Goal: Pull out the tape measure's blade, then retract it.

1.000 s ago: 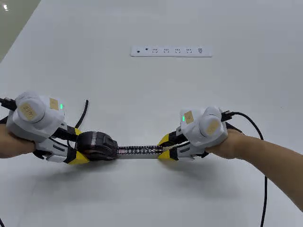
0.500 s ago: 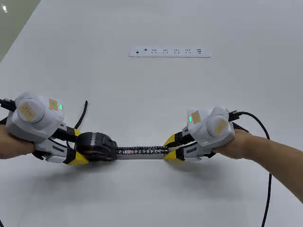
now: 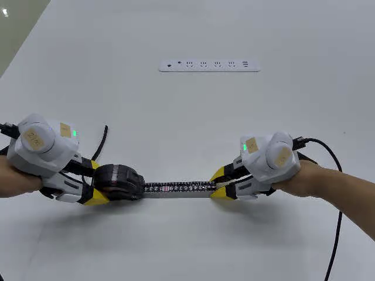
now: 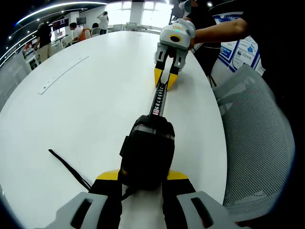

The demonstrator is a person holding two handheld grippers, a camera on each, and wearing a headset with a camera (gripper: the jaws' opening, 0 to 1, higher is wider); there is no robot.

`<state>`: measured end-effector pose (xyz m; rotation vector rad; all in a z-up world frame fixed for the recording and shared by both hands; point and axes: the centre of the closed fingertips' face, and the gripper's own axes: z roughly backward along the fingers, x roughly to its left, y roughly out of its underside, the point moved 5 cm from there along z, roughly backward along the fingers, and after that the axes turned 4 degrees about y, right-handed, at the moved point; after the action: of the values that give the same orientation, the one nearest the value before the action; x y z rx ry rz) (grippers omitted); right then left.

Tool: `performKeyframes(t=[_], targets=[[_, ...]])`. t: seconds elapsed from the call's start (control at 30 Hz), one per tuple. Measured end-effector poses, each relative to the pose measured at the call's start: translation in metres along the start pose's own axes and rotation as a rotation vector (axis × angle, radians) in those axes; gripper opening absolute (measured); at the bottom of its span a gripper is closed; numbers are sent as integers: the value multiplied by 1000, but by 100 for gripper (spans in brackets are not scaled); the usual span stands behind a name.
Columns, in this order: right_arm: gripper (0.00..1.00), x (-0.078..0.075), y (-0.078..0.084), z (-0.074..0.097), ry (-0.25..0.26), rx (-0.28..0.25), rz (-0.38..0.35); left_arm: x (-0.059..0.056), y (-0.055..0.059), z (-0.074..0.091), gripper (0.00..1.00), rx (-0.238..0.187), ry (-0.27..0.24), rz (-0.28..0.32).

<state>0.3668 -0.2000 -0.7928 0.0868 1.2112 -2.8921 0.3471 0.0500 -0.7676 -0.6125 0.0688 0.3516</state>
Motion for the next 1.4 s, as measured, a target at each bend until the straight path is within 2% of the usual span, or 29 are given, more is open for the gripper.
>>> performKeyframes(t=[1.4], targets=[[11,-2,37,41,20,55,-30,0,0,0,30,16,8,-5]])
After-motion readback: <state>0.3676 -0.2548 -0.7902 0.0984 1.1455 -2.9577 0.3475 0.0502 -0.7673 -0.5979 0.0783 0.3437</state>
